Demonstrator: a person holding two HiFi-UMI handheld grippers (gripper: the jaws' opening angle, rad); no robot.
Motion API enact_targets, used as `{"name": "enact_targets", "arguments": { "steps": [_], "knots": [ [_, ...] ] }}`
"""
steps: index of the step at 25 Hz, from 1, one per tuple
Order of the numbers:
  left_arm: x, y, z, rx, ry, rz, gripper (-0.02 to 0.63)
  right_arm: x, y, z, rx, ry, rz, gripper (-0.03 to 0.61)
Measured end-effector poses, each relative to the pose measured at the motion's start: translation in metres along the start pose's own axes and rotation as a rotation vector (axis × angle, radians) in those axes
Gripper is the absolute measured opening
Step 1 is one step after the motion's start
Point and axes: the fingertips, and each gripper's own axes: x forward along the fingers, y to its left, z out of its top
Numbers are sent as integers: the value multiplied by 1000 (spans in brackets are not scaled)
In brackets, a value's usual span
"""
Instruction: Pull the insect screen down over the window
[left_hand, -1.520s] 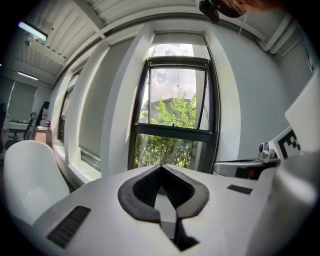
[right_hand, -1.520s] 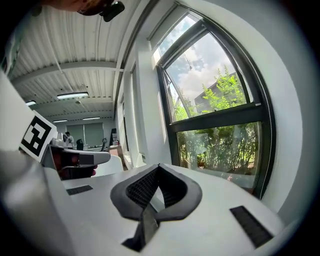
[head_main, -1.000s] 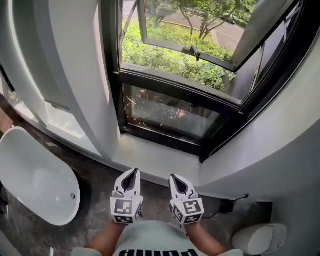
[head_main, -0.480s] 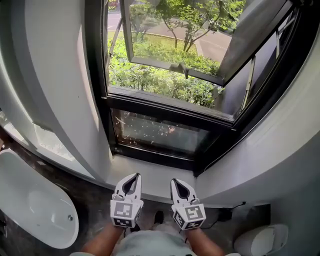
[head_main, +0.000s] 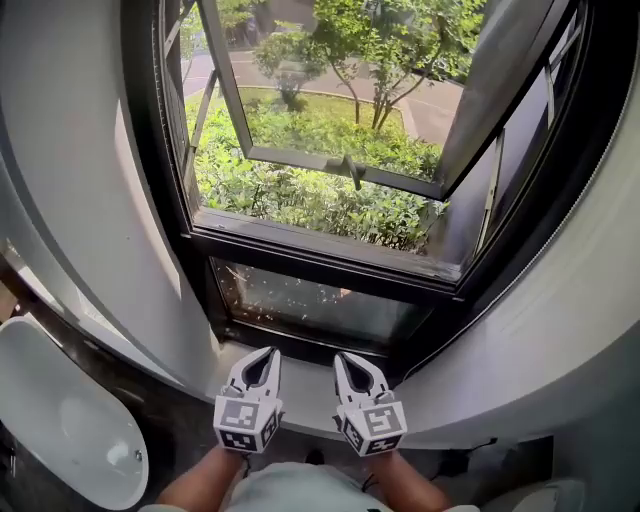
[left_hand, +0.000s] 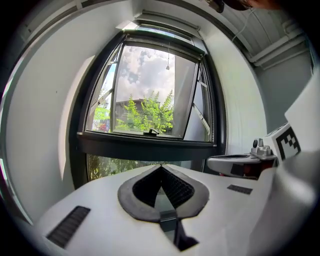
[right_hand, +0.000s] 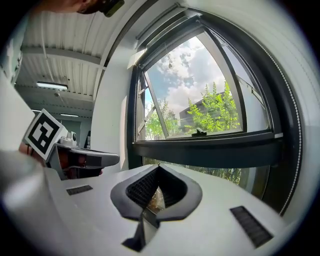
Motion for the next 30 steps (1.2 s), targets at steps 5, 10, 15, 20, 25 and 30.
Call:
{"name": "enact_targets", "arguments": {
  "steps": [5, 10, 15, 20, 25, 30],
  "knots": [
    [32, -1, 15, -18, -6, 4, 12, 16, -40, 6, -30, 21, 11, -5],
    [60, 9, 38, 34, -11, -25, 14, 34, -64, 29, -83, 1, -10, -5],
    [85, 29, 81, 223, -2, -49, 14, 51, -78, 79, -207, -47, -40, -3],
    [102, 42, 148, 404, -53, -106, 37, 64, -92, 140, -352, -78, -56, 83],
    [113, 48, 218, 633, -99, -143, 163, 73, -96, 205, -552, -63, -50, 209],
    [118, 60, 286, 818, -92, -106, 235, 72, -105, 287, -809, -81, -97, 243]
  ]
}}
